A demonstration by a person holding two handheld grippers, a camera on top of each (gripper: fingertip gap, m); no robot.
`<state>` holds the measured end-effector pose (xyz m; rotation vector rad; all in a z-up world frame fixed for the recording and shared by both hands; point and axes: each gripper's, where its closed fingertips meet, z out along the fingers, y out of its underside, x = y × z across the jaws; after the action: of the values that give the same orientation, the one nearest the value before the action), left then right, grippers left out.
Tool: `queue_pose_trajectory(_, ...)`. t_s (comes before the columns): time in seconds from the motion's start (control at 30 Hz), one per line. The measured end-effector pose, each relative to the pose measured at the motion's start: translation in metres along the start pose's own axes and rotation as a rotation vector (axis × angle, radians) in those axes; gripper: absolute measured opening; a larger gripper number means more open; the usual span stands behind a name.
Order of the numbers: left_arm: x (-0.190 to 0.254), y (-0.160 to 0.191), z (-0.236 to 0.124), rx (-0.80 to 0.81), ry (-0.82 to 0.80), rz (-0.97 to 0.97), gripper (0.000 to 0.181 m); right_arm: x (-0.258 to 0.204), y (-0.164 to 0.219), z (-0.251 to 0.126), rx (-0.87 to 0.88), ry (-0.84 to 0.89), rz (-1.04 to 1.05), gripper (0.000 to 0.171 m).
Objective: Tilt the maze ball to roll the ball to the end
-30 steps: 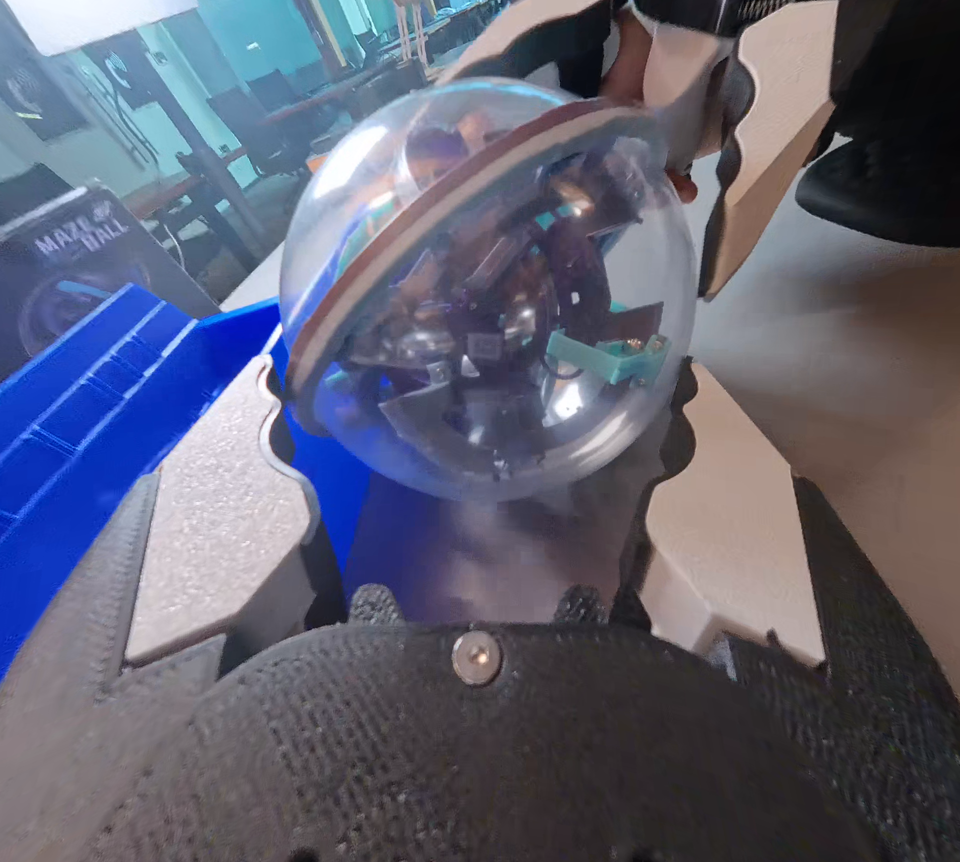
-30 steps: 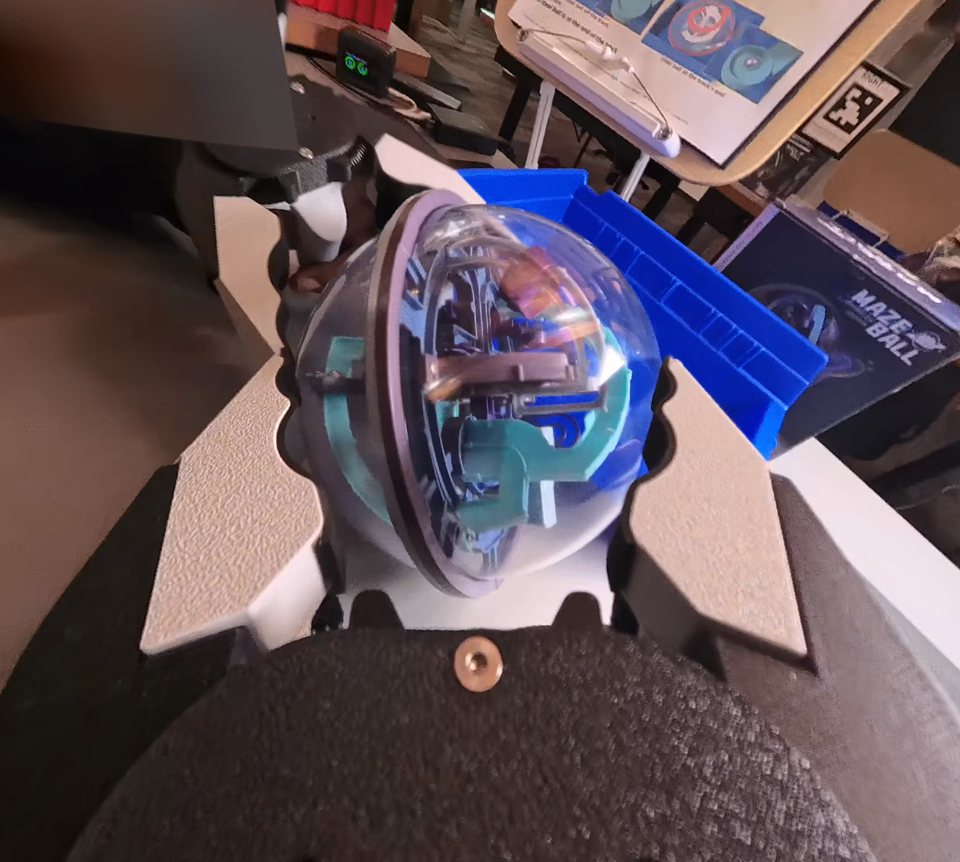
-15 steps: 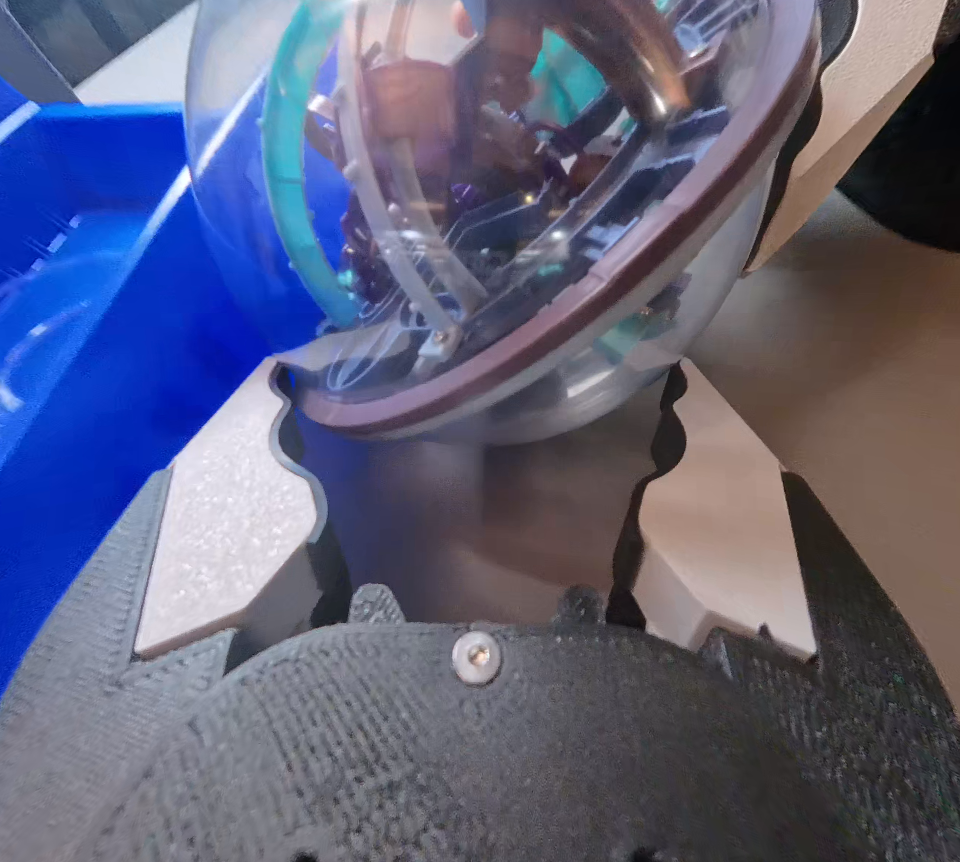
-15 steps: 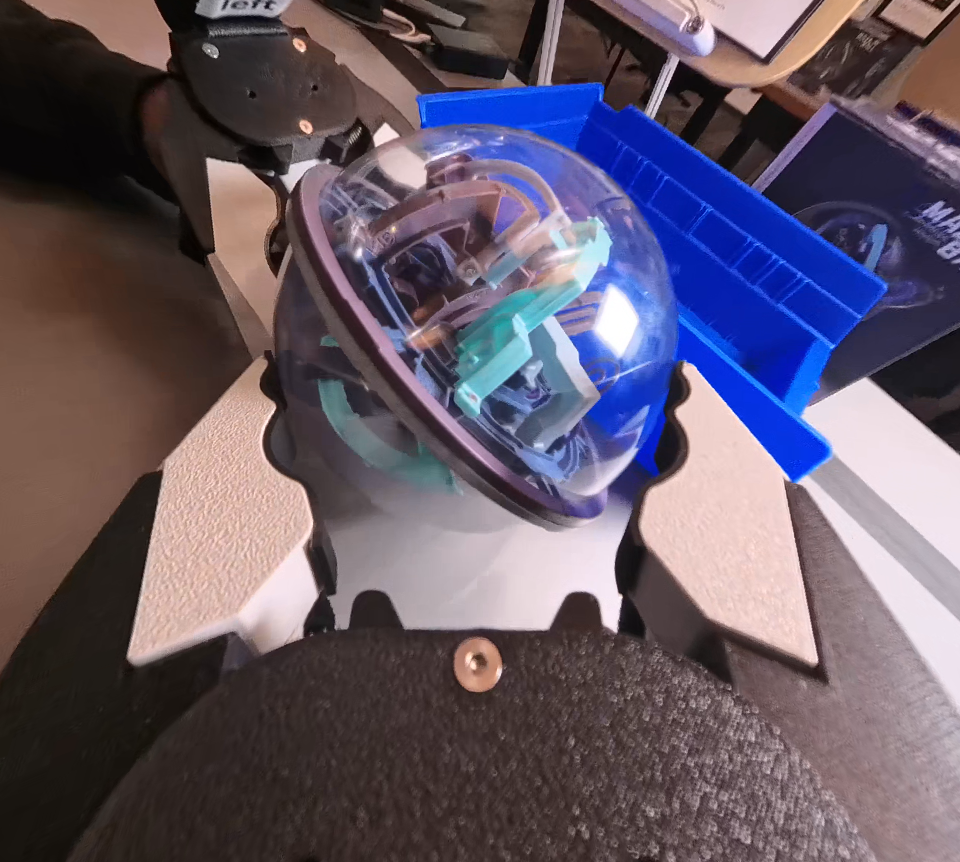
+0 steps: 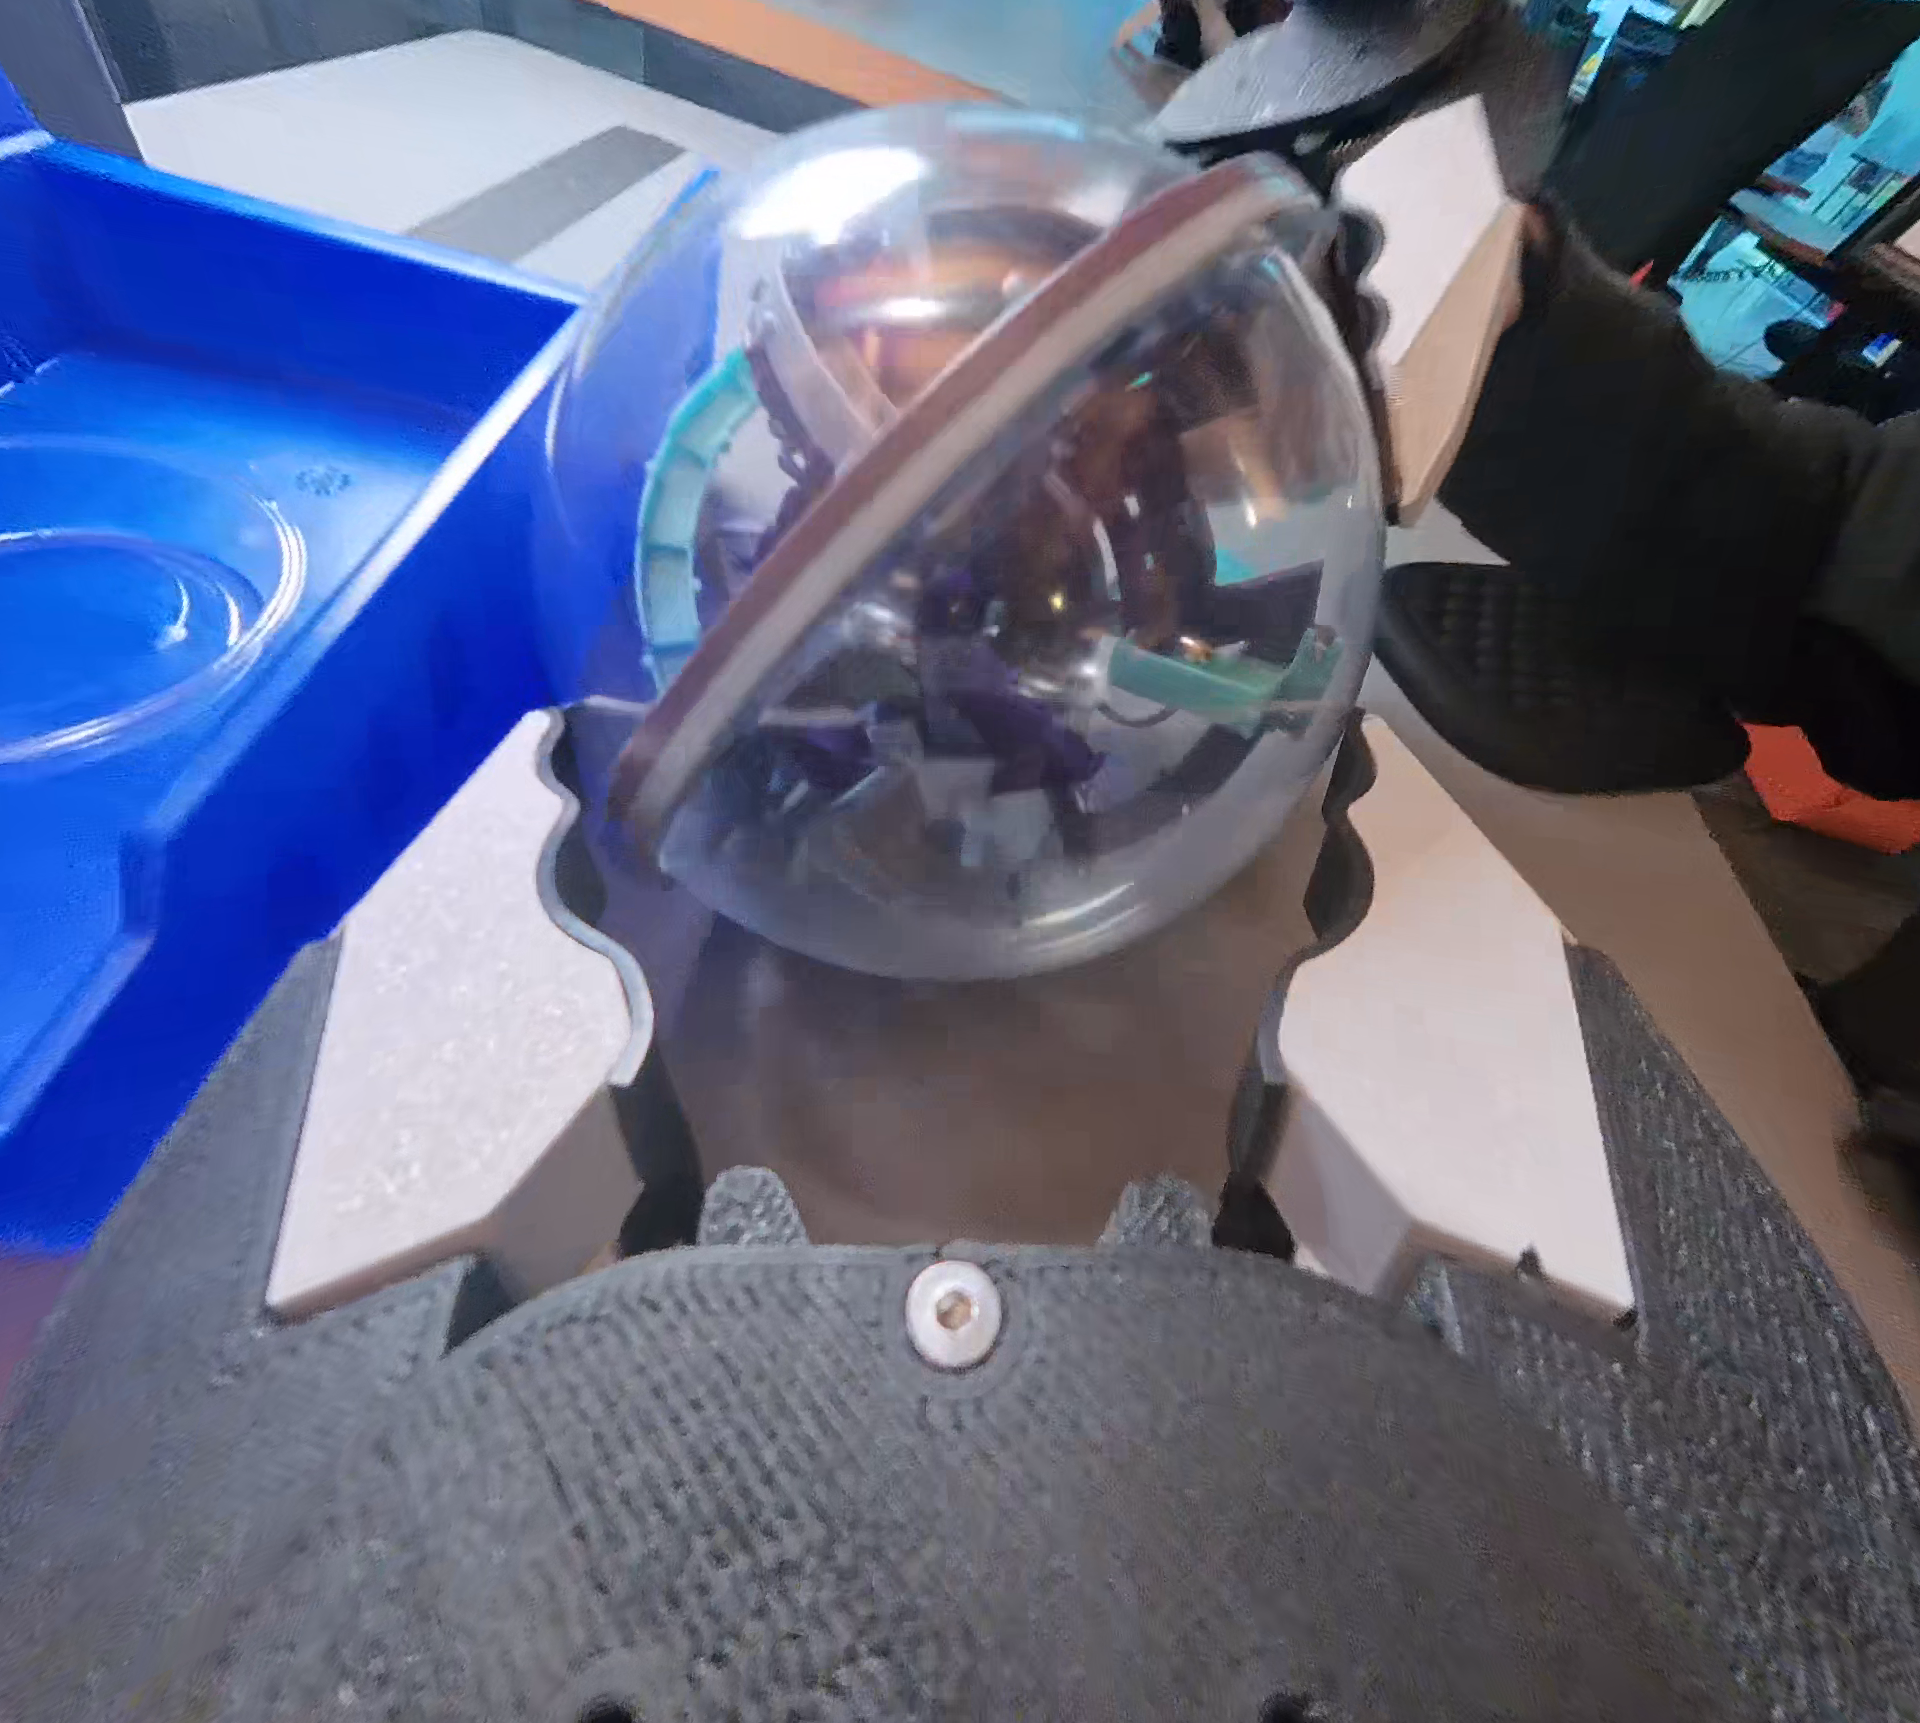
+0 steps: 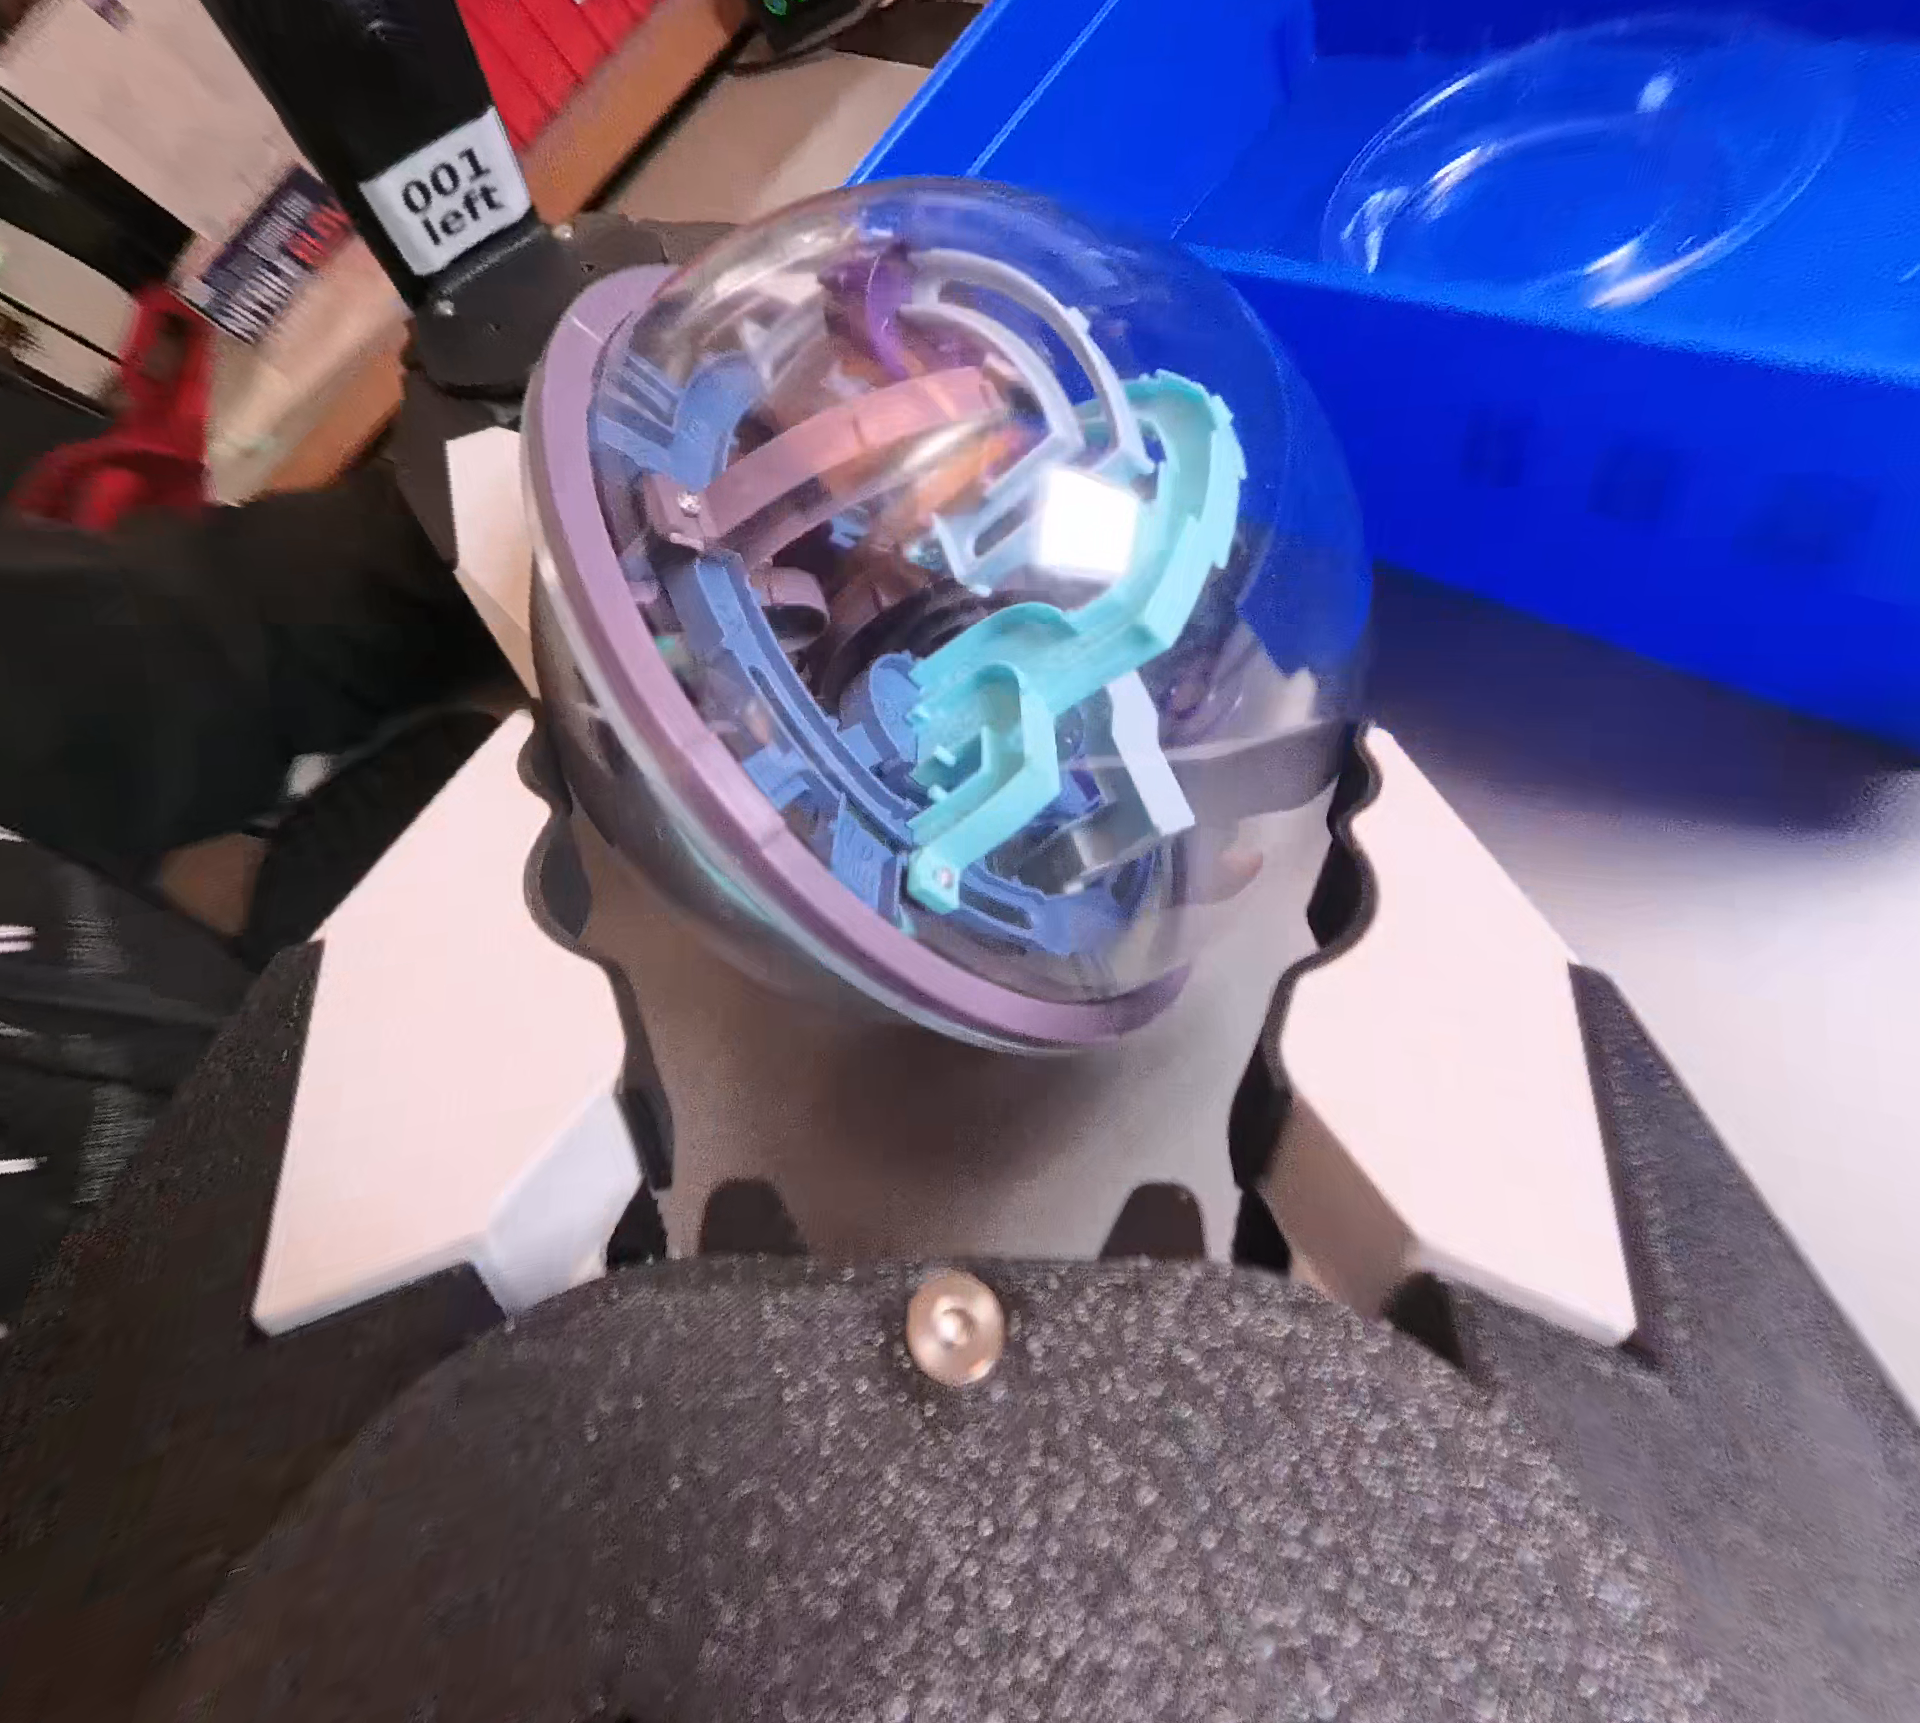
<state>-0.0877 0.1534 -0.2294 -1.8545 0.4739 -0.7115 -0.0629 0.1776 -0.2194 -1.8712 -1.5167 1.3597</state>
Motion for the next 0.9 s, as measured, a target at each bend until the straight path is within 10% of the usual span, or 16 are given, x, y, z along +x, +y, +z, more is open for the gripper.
queue_pose_trajectory(0.3, 0.015, -0.015, -0.009, 0.041, -0.028, 0.038, 0.137, -0.014, 0.017, -0.001, 0.053, -0.237, 0.193, 0.14)
queue_pose_trajectory(0.67, 0.032, -0.031, 0.01, 0.037, -0.074, 0.207, 0.134, -0.028, -0.011, -0.041, 0.146, 0.116, -0.553, 0.144)
queue_pose_trajectory(0.9, 0.044, -0.044, 0.013, 0.088, -0.015, 0.279, 0.133, -0.012, 0.008, -0.037, 0.125, 0.082, -0.527, 0.144)
